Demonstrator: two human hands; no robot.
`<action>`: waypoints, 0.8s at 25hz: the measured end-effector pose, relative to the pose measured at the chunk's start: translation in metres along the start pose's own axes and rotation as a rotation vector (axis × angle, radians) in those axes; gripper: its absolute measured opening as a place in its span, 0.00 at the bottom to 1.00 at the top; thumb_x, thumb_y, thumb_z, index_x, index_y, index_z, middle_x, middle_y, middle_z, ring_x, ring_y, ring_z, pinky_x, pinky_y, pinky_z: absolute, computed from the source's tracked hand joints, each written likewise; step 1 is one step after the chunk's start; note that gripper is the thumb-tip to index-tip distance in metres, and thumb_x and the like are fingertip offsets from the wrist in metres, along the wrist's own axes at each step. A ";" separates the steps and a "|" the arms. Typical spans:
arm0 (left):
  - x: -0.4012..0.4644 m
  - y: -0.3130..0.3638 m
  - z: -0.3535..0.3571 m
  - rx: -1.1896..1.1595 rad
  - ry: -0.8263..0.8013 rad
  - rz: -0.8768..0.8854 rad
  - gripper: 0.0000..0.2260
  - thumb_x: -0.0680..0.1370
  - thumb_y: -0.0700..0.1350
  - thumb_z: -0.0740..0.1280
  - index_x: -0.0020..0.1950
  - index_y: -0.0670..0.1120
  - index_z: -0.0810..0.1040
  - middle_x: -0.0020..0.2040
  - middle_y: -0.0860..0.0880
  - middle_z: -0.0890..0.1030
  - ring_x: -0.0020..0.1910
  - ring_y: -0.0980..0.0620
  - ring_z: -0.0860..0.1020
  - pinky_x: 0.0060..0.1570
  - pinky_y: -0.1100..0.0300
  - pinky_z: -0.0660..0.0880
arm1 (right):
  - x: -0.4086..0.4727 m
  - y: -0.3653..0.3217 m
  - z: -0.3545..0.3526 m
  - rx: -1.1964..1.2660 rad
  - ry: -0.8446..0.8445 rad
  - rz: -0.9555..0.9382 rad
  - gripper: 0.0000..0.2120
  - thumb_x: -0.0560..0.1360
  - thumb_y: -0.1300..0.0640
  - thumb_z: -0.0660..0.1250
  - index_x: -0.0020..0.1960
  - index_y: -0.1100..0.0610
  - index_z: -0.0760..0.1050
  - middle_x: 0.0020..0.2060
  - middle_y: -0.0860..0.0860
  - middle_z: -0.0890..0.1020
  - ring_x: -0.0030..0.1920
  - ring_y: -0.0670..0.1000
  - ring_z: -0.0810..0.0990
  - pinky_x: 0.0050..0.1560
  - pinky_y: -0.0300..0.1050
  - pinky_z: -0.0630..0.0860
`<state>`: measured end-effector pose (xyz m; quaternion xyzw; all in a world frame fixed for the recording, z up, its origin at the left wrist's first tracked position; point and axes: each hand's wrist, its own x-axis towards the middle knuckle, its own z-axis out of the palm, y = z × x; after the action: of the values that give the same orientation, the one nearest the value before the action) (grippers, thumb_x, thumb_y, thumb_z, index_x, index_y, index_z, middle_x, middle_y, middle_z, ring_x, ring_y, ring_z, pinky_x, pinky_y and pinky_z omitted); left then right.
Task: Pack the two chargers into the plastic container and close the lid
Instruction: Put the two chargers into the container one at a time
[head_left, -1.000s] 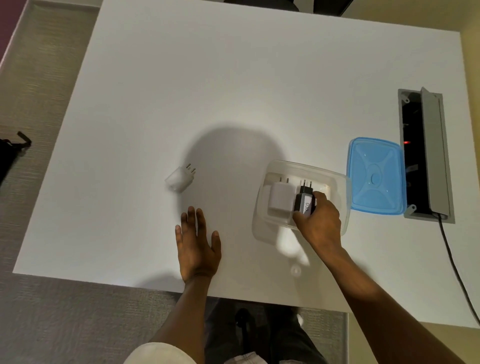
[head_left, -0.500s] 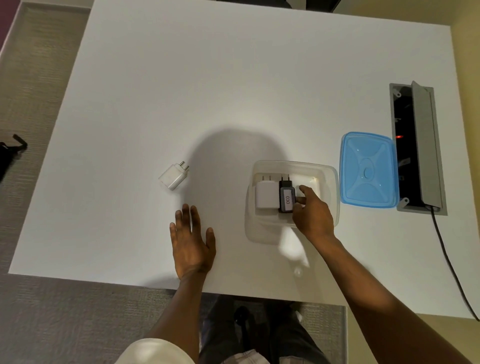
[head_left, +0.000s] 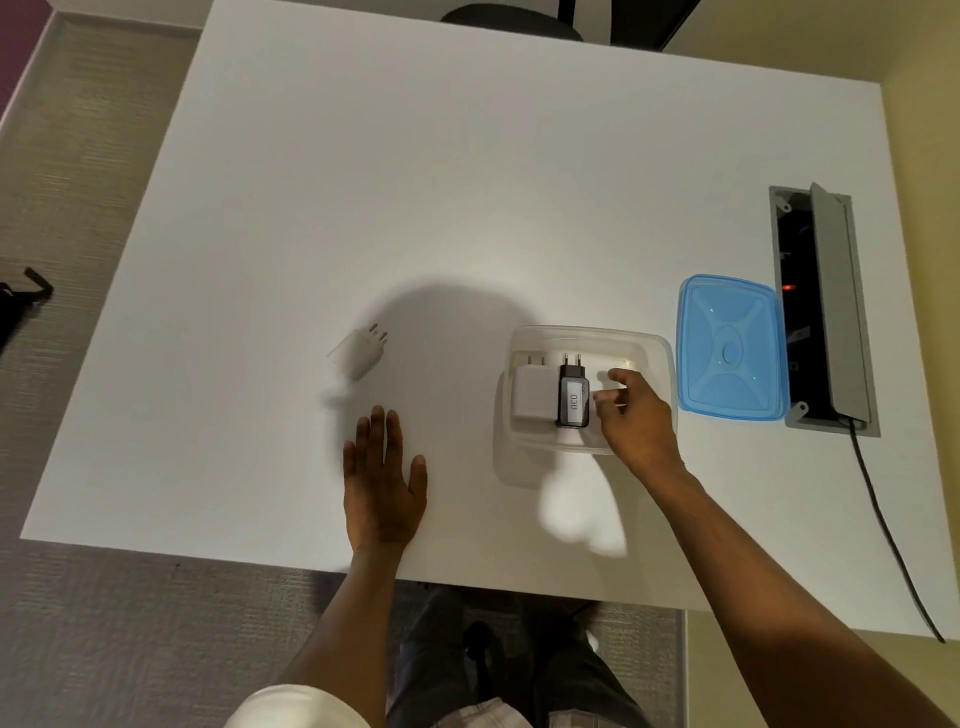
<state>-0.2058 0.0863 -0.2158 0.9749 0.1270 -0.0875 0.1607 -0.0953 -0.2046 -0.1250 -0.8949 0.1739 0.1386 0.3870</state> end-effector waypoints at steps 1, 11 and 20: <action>0.001 -0.008 -0.003 -0.003 -0.006 0.027 0.31 0.80 0.56 0.50 0.81 0.45 0.47 0.82 0.47 0.52 0.81 0.47 0.52 0.79 0.48 0.51 | -0.004 -0.004 -0.001 -0.031 0.064 -0.049 0.16 0.79 0.58 0.62 0.66 0.57 0.72 0.50 0.54 0.83 0.47 0.51 0.79 0.49 0.40 0.71; 0.029 -0.093 -0.033 0.040 0.021 -0.073 0.32 0.81 0.58 0.47 0.81 0.48 0.41 0.82 0.49 0.47 0.81 0.51 0.47 0.80 0.44 0.47 | -0.044 -0.133 0.089 0.110 -0.047 -0.431 0.13 0.75 0.59 0.64 0.59 0.54 0.74 0.39 0.48 0.80 0.36 0.48 0.80 0.43 0.43 0.77; 0.032 -0.099 -0.028 -0.020 0.082 -0.074 0.31 0.81 0.58 0.52 0.82 0.48 0.49 0.82 0.48 0.55 0.81 0.48 0.52 0.80 0.45 0.48 | -0.008 -0.216 0.222 -0.278 -0.319 0.000 0.42 0.69 0.36 0.70 0.71 0.53 0.53 0.58 0.59 0.75 0.49 0.59 0.80 0.43 0.49 0.76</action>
<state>-0.1994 0.1938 -0.2254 0.9706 0.1705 -0.0522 0.1617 -0.0371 0.0998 -0.1303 -0.9062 0.0898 0.3014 0.2826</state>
